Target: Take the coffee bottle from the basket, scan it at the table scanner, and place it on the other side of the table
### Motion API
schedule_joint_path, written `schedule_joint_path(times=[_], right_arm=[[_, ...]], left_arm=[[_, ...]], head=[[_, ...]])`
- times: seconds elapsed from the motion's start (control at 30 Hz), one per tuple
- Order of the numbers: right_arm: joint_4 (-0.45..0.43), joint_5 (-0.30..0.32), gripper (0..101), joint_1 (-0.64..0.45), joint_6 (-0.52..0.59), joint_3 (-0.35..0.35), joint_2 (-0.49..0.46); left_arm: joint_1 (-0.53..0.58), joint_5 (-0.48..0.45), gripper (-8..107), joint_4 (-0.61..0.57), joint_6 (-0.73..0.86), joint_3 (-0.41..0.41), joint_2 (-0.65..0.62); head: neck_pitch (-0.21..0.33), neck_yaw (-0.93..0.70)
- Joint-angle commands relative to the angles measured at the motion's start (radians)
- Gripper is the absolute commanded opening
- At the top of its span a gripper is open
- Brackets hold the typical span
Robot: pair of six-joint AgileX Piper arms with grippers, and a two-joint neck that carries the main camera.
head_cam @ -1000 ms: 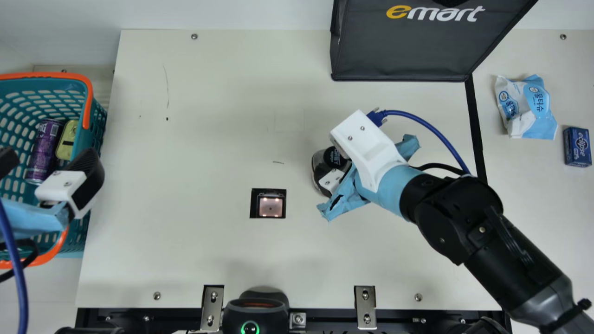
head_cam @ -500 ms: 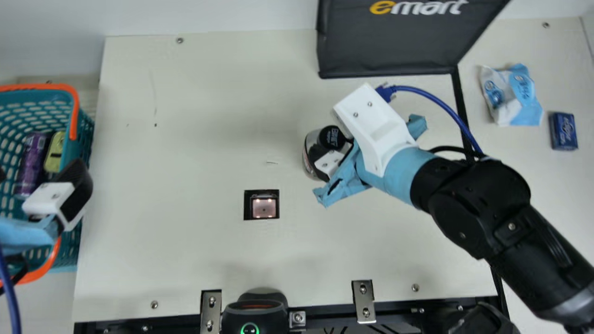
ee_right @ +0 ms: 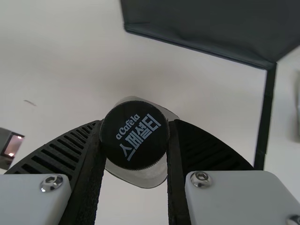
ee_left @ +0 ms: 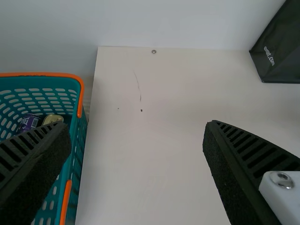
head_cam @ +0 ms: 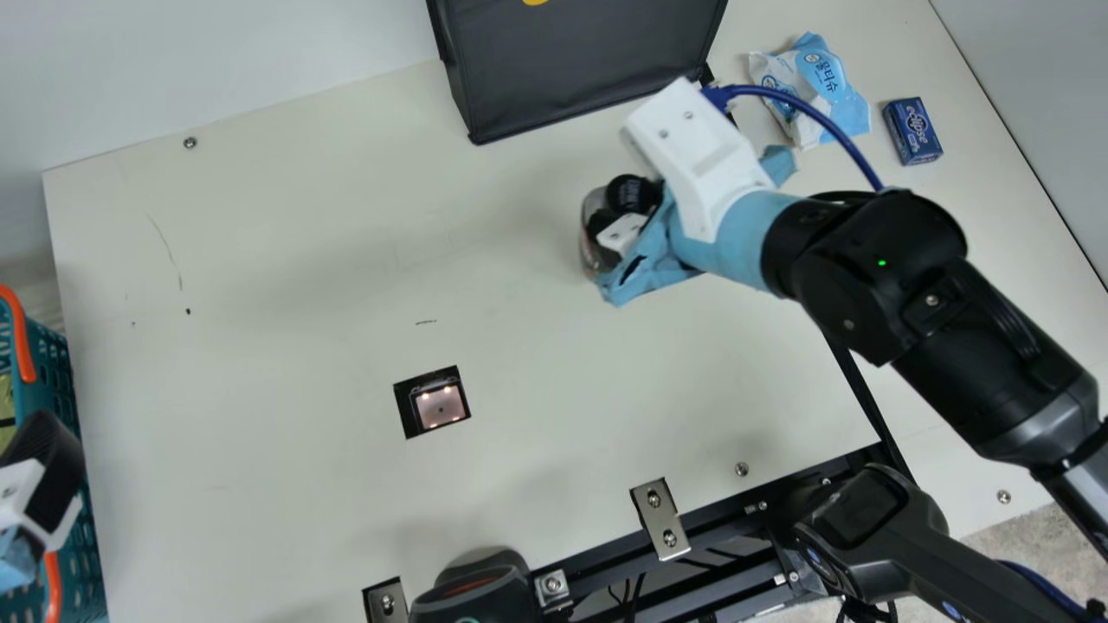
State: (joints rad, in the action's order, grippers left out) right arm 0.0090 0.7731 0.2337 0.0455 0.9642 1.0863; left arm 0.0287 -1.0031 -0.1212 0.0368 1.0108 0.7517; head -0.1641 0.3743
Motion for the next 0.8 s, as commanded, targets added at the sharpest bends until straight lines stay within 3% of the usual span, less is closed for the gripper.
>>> schedule_joint_path(times=[0.0, 0.37, 0.77], right_arm=[[0.011, 0.001, 0, -0.091, 0.03, -0.006, -0.008], [0.105, 0.01, 0, -0.396, 0.214, -0.03, -0.029], [0.246, -0.009, 0, -0.72, 0.468, -0.024, 0.028]], left_arm=[[0.0, 0.0, 90, 0.0, 0.0, 0.0, 0.0], [0.0, 0.0, 90, 0.0, 0.0, 0.0, 0.0], [0.0, 0.0, 90, 0.0, 0.0, 0.0, 0.0]], head=[[0.026, 0.002], [0.026, 0.002], [0.026, 0.002]])
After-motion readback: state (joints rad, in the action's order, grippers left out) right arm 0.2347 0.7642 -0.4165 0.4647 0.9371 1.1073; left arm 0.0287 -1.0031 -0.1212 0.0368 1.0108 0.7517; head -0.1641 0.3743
